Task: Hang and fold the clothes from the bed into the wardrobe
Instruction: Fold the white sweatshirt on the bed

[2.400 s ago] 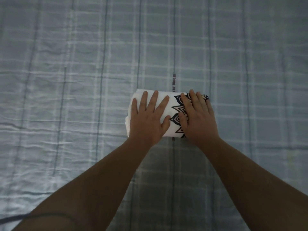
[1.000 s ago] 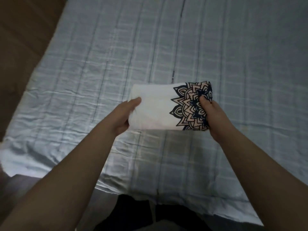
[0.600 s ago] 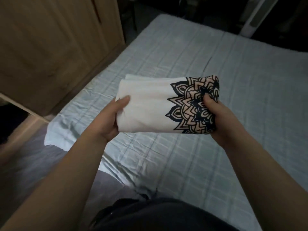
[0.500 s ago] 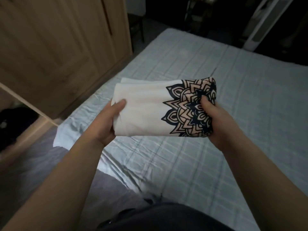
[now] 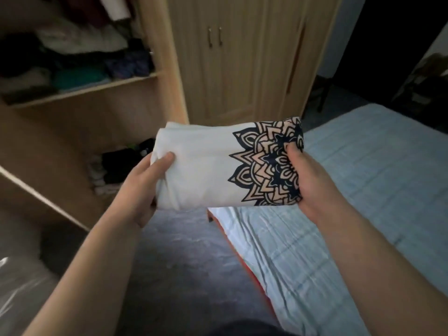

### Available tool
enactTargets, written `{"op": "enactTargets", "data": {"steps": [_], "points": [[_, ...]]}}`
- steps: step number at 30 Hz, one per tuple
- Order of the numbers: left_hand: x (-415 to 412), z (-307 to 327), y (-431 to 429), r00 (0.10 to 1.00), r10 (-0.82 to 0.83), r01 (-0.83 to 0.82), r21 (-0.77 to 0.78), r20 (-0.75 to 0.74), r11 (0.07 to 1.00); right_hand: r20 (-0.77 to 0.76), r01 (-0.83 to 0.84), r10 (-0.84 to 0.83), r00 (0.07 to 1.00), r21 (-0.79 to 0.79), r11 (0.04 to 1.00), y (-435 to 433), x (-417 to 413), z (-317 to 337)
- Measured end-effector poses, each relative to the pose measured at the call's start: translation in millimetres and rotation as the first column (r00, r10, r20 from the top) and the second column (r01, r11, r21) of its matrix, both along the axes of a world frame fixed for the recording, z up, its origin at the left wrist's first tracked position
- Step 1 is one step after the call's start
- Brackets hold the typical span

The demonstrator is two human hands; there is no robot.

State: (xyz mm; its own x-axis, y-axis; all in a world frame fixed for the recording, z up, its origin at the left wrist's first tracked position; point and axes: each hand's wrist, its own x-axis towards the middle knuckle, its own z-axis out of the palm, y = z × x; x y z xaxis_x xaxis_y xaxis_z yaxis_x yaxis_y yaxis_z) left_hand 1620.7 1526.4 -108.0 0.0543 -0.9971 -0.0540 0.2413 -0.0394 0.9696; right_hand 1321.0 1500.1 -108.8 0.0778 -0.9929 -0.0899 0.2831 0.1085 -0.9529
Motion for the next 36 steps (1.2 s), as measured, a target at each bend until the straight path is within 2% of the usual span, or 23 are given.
{"op": "enactTargets", "data": {"steps": [5,12,23,30,36], "points": [[94.0,14.6,24.4,0.962,0.268,-0.267,-0.027,0.051,0.963,0.021,-0.168,0.168,0.986,-0.007,0.986,-44.1,114.7,4.8],[171.0,14.6,-7.1,0.907,0.41,-0.404,-0.074,0.094,0.912,0.032,-0.333,0.333,0.942,0.013,0.943,-131.0,207.2,7.7],[253.4,19.0,-199.6,0.852,0.514,-0.507,-0.087,0.1,0.858,0.031,-0.527,0.527,0.849,-0.013,0.85,-357.7,305.1,25.5],[330.3,7.2,-303.0,0.805,0.593,-0.591,-0.067,0.025,0.804,-0.013,-0.544,0.544,0.839,0.011,0.839,-471.8,397.0,25.3],[427.1,-7.5,-379.7,0.752,0.654,-0.656,-0.012,0.079,0.755,-0.072,-0.514,0.513,0.855,0.011,0.858,-548.0,501.1,6.5]]}}
